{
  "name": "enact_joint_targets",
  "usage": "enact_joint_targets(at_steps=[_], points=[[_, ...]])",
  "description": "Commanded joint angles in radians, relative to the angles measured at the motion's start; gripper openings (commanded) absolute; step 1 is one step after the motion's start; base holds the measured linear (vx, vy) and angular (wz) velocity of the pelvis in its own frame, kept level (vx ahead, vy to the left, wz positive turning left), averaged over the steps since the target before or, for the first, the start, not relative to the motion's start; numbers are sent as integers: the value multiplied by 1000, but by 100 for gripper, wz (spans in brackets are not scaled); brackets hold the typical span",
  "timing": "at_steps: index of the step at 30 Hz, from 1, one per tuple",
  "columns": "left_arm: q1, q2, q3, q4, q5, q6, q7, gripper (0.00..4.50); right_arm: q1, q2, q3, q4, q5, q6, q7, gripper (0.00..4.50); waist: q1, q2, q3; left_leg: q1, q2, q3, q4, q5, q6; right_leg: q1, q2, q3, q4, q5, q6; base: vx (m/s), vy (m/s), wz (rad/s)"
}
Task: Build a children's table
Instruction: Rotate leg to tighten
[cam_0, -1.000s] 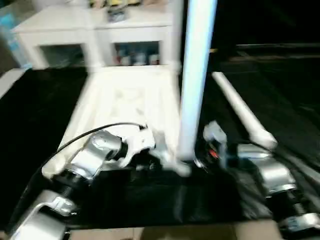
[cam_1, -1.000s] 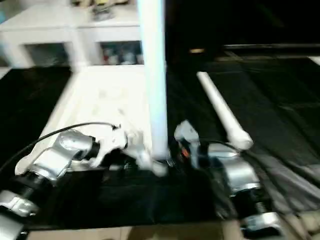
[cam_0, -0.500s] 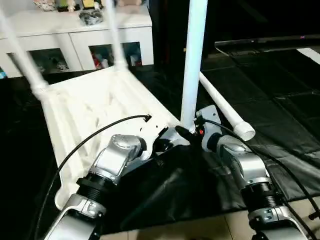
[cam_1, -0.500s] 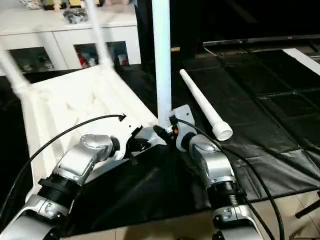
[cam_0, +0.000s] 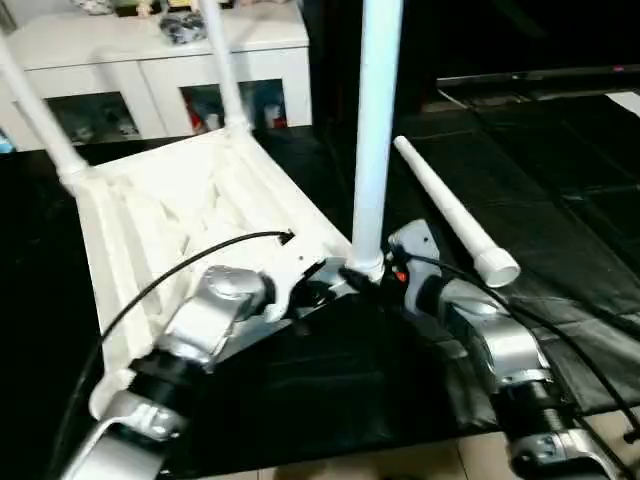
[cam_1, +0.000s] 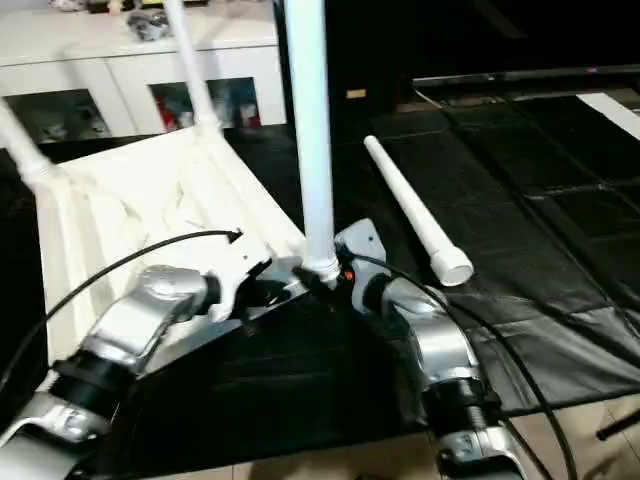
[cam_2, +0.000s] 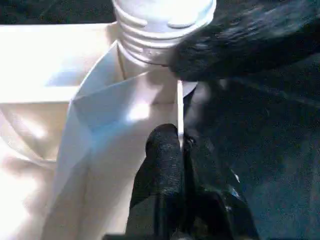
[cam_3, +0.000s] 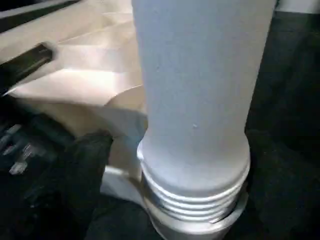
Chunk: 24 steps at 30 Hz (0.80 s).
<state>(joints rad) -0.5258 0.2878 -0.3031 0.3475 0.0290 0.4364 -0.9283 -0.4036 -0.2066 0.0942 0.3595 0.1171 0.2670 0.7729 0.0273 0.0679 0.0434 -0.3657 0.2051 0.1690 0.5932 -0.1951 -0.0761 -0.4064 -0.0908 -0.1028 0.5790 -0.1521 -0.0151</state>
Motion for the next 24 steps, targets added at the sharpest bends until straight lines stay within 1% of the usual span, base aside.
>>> enact_joint_targets(at_steps=[1, 2, 3, 4, 5, 6, 8, 9, 10, 11, 12, 13, 15, 18, 21, 24], points=[[-16, 21, -22, -25, -24, -77, -77, 0, 5, -25, 27, -26, 25, -12, 93, 446, 7, -3, -68, 6, 19, -3, -66, -194, 75, 62, -49, 44, -62, -235, -207, 0, 0, 0], [-13, 53, -39, -21, -33, -123, -144, 0, 11, -82, 42, -43, 30, -25, 183, 446, 13, -1, -70, 8, 19, -3, -65, -182, 78, 60, -48, 44, -58, -208, -216, 0, 0, 0], [-13, 58, -41, -20, -34, -130, -154, 0, 12, -90, 44, -45, 31, -27, 197, 446, 18, -1, -72, 11, 20, -2, -63, -178, 81, 59, -47, 44, -56, -192, -221, 0, 0, 0], [-12, 87, -60, -17, -37, -176, -219, 0, 15, -142, 57, -53, 44, -53, 289, 446, 23, -1, -71, 15, 22, 2, -62, -174, 89, 55, -44, 46, -53, -162, -236, 0, 0, 0], [-12, 89, -62, -16, -37, -178, -225, 0, 15, -146, 58, -53, 45, -53, 297, 446, 27, 0, -71, 13, 22, 3, -60, -169, 93, 57, -46, 46, -50, -153, -239, 0, 0, 0], [-12, 102, -71, -14, -39, -191, -259, 0, 12, -173, 63, -49, 52, -57, 342, 446, 38, 0, -72, 9, 24, 4, -59, -146, 101, 60, -47, 47, -44, -132, -247, 0, 0, 0], [-13, 109, -75, -12, -40, -199, -278, 0, 9, -187, 65, -46, 56, -59, 367, 446, 42, 0, -72, 7, 25, 3, -59, -144, 102, 60, -48, 46, -43, -133, -249, 0, 0, 0], [-18, 125, -95, -2, -31, -229, -318, 0, -3, -219, 70, -35, 68, -59, 432, 446, 47, -5, -73, 8, 24, 3, -58, -146, 99, 60, -49, 46, -43, -144, -248, 0, 0, 0], [-21, 134, -110, 4, -25, -252, -342, 0, -14, -237, 77, -22, 68, -70, 466, 446, 54, -6, -73, 9, 27, 3, -59, -147, 97, 59, -50, 47, -42, -153, -247, 0, 0, 0], [-21, 136, -113, 5, -23, -257, -347, 0, -16, -241, 78, -18, 66, -74, 472, 446, 57, -5, -72, 9, 27, 3, -59, -152, 96, 58, -50, 47, -43, -163, -246, 0, 0, 0], [-20, 144, -130, 9, -24, -283, -376, 0, -31, -256, 92, 3, 53, -112, 500, 446, 62, -4, -70, 14, 28, 6, -60, -172, 88, 53, -51, 49, -47, -188, -244, 0, 0, 0], [-19, 147, -136, 8, -25, -290, -388, 0, -36, -260, 97, 11, 48, -128, 509, 446, 62, -9, -70, 14, 28, 7, -60, -181, 85, 52, -52, 50, -49, -201, -242, 0, 0, 0], [-19, 152, -147, 8, -29, -305, -413, 0, -48, -269, 109, 23, 52, -151, 549, 446, 64, -8, -68, 13, 26, 7, -61, -196, 74, 53, -52, 52, -50, -237, -232, 0, 0, 0], [-19, 154, -155, 9, -30, -321, -436, 0, -57, -272, 120, 27, 61, -162, 593, 446, 66, -10, -67, 11, 27, 5, -62, -199, 72, 55, -52, 51, -52, -260, -220, 0, 0, 0], [-19, 159, -167, 8, -27, -341, -465, 0, -64, -272, 139, 27, 69, -162, 648, 446, 68, -13, -68, 8, 26, 5, -62, -197, 75, 57, -53, 51, -53, -275, -214, 0, 0, 0], [-20, 161, -170, 11, -25, -348, -467, 0, -62, -273, 152, 21, 79, -158, 680, 446, 68, -12, -69, 6, 27, 3, -61, -182, 81, 57, -52, 50, -50, -260, -217, 0, 0, 0]])
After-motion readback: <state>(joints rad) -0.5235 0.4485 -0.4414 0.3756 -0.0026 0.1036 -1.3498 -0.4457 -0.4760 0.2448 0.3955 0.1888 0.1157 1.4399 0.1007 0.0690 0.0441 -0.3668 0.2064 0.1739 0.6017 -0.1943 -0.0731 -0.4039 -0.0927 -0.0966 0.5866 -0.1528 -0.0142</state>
